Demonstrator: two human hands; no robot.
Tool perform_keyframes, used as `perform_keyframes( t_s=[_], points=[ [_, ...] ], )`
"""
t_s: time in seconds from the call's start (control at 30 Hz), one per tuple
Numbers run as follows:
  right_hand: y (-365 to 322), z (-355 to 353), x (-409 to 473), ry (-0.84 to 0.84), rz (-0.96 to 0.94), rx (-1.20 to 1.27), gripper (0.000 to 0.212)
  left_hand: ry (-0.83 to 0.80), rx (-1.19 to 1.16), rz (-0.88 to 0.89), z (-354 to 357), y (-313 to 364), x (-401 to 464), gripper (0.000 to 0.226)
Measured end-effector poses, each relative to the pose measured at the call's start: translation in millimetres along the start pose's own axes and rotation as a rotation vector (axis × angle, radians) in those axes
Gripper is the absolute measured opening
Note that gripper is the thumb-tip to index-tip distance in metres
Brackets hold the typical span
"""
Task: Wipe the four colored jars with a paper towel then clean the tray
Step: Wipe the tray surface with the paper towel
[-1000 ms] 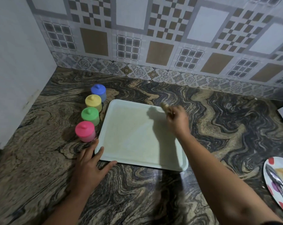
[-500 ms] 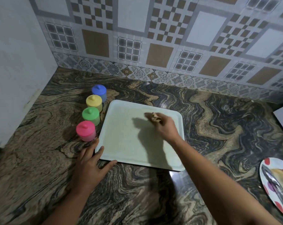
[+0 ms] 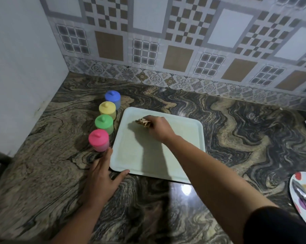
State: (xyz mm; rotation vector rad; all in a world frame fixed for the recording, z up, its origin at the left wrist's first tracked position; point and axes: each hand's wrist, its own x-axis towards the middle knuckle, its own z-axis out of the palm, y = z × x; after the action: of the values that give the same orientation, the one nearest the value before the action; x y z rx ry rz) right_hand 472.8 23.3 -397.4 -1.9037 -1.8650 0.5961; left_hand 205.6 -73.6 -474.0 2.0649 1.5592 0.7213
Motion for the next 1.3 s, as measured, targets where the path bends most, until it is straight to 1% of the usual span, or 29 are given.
perform_keyframes(
  t_s=[0.07, 0.13, 0.2, 0.27, 0.3, 0.33, 0.37, 0.43, 0.47, 0.5, 0.6, 0.63, 0.7, 0.77, 0.8, 0.87, 0.93, 0.97, 1.0, 1.03, 1.07, 1.1, 1.13, 1.17, 1.2, 1.23, 1.27, 1.3],
  points=[
    [-15.3, 28.3, -2.0, 0.059, -0.029, -0.03, 0.041, -0.006, -0.023, -0.006, -0.2, -0.2, 0.3, 0.1],
    [-30.4, 64.0, -28.8, 0.037, -0.171, 0.012, 0.035, -0.011, -0.037, 0.004, 0.5, -0.8, 1.4, 0.101],
    [-30.7, 76.9, -63.7, -0.1, -0.392, 0.035, 0.039, -0.021, -0.052, 0.012, 0.2, 0.8, 1.1, 0.103],
    [-17.0, 67.7, -79.1, -0.259, -0.531, -0.001, 0.041, -0.031, -0.058, 0.006, -2.3, 2.0, -0.2, 0.103],
    [-7.3, 58.7, -72.8, -0.289, -0.573, -0.038, 0.04, -0.03, -0.041, 0.005, -3.8, 4.2, -0.9, 0.102],
    [-0.3, 49.6, -60.1, -0.273, -0.571, -0.066, 0.039, -0.032, -0.015, 0.005, -5.1, 5.8, -0.8, 0.101],
    [4.9, 44.3, -41.8, -0.218, -0.513, -0.096, 0.038, -0.04, 0.008, 0.003, -5.4, 7.1, -0.2, 0.099],
    [4.5, 39.1, -8.2, -0.046, -0.356, -0.112, 0.036, -0.047, 0.041, 0.005, -3.8, 5.5, -0.2, 0.094],
    [4.0, 41.5, 0.6, -0.001, -0.294, -0.118, 0.036, -0.044, 0.04, 0.008, -2.1, 3.4, -0.7, 0.09],
    [4.5, 47.5, 1.7, 0.008, -0.263, -0.106, 0.037, -0.04, 0.04, 0.014, -1.0, 1.7, -0.6, 0.086],
    [-1.7, 60.5, -26.3, 0.002, -0.276, -0.07, 0.044, -0.02, 0.076, 0.059, 4.1, -1.6, 4.1, 0.074],
    [-2.9, 61.2, -34.6, -0.012, -0.276, -0.054, 0.044, 0.005, 0.089, 0.045, 6.7, 0.4, 3.9, 0.07],
    [-1.1, 63.4, -38.3, -0.014, -0.26, -0.033, 0.04, 0.082, 0.1, -0.055, 11.7, 10.3, 7.2, 0.06],
    [-4.5, 64.4, -33.2, -0.015, -0.219, -0.039, 0.038, 0.096, 0.158, -0.128, 16.2, 16.9, 11.6, 0.056],
    [-6.9, 63.6, -36.9, -0.04, -0.229, -0.041, 0.039, 0.088, 0.201, -0.14, 19.0, 18.6, 10.8, 0.056],
    [-12.2, 62.2, -54.2, -0.09, -0.33, -0.066, 0.04, 0.088, 0.257, -0.166, 21.5, 20.8, 8.3, 0.053],
    [-13.6, 62.8, -74.0, -0.151, -0.52, -0.103, 0.041, 0.097, 0.281, -0.181, 22.0, 21.2, 8.5, 0.05],
    [-9.5, 64.0, -79.8, -0.188, -0.604, -0.106, 0.045, 0.105, 0.292, -0.181, 22.0, 20.3, 8.9, 0.049],
    [-6.4, 63.0, -80.8, -0.217, -0.651, -0.118, 0.046, 0.11, 0.295, -0.181, 23.0, 20.1, 8.4, 0.049],
    [-2.1, 58.6, -74.7, -0.21, -0.676, -0.144, 0.043, 0.111, 0.29, -0.18, 22.8, 22.2, 9.3, 0.048],
    [5.9, 56.7, -61.3, -0.163, -0.69, -0.167, 0.039, 0.111, 0.284, -0.185, 24.4, 21.4, 8.9, 0.047],
    [11.3, 51.9, -43.8, -0.099, -0.634, -0.159, 0.038, 0.119, 0.277, -0.194, 24.7, 21.7, 9.4, 0.045],
    [12.6, 45.5, -24.9, -0.011, -0.492, -0.137, 0.038, 0.13, 0.279, -0.199, 24.4, 21.0, 10.4, 0.043],
    [12.2, 42.8, -6.2, 0.068, -0.302, -0.12, 0.038, 0.135, 0.284, -0.203, 24.6, 19.7, 10.7, 0.041],
    [8.0, 41.2, 5.9, 0.11, -0.144, -0.096, 0.038, 0.138, 0.287, -0.202, 25.0, 19.9, 10.7, 0.04],
    [3.7, 44.7, 10.5, 0.117, -0.072, -0.082, 0.036, 0.144, 0.286, -0.199, 25.3, 20.2, 10.9, 0.04],
    [-2.8, 50.6, 4.8, 0.103, -0.096, -0.069, 0.033, 0.15, 0.285, -0.197, 25.0, 20.3, 9.9, 0.039],
    [-8.3, 57.2, -8.5, 0.063, -0.195, -0.053, 0.029, 0.158, 0.282, -0.193, 24.9, 20.6, 9.3, 0.039]
  ],
)
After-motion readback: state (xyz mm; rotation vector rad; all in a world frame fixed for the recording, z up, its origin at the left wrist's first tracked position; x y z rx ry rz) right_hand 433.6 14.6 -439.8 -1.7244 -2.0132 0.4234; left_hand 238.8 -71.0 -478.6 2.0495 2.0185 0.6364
